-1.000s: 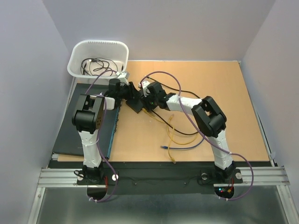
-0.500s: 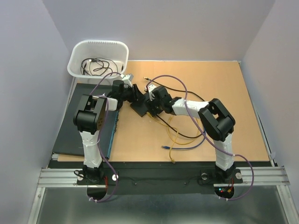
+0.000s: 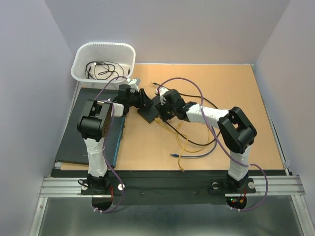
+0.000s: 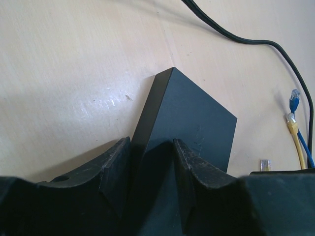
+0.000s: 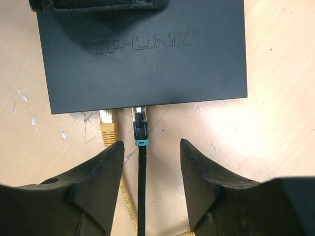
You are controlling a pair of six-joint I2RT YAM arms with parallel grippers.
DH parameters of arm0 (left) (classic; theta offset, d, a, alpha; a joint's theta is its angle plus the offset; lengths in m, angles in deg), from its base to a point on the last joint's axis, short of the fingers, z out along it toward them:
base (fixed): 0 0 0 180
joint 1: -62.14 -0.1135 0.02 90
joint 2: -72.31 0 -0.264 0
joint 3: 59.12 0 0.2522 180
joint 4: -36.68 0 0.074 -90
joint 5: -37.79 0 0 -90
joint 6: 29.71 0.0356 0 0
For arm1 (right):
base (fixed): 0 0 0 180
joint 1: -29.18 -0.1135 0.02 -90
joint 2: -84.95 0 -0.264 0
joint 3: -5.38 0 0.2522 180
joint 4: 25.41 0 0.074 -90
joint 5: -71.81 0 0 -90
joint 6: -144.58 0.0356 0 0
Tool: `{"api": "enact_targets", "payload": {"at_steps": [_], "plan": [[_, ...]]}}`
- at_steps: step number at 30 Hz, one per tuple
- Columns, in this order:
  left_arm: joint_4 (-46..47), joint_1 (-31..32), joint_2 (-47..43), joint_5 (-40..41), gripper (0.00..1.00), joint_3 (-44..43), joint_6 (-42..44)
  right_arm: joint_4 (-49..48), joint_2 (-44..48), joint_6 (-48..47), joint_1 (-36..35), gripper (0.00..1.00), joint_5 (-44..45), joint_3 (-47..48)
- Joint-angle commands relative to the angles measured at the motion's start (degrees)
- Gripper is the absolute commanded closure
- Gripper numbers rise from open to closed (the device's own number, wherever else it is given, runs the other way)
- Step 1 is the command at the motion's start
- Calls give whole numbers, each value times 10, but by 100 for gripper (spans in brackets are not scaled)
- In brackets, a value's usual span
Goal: Insert the plug into the switch port
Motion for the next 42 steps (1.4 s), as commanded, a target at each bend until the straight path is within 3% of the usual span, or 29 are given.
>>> {"api": "enact_targets", "payload": {"at_steps": [1, 20, 32, 42], "plan": [[-72, 4, -5, 7, 51, 22, 9, -6, 11, 8, 0, 48, -8, -10], [-73, 3, -1, 6, 52, 19, 10, -7, -38, 14, 0, 61, -44, 3], [-74, 3, 0, 0, 53, 17, 10, -10, -66, 12, 1, 86, -41, 27], [-80, 9, 14, -48, 53, 16, -14, -28, -121, 11, 1, 92, -30, 65]]}}
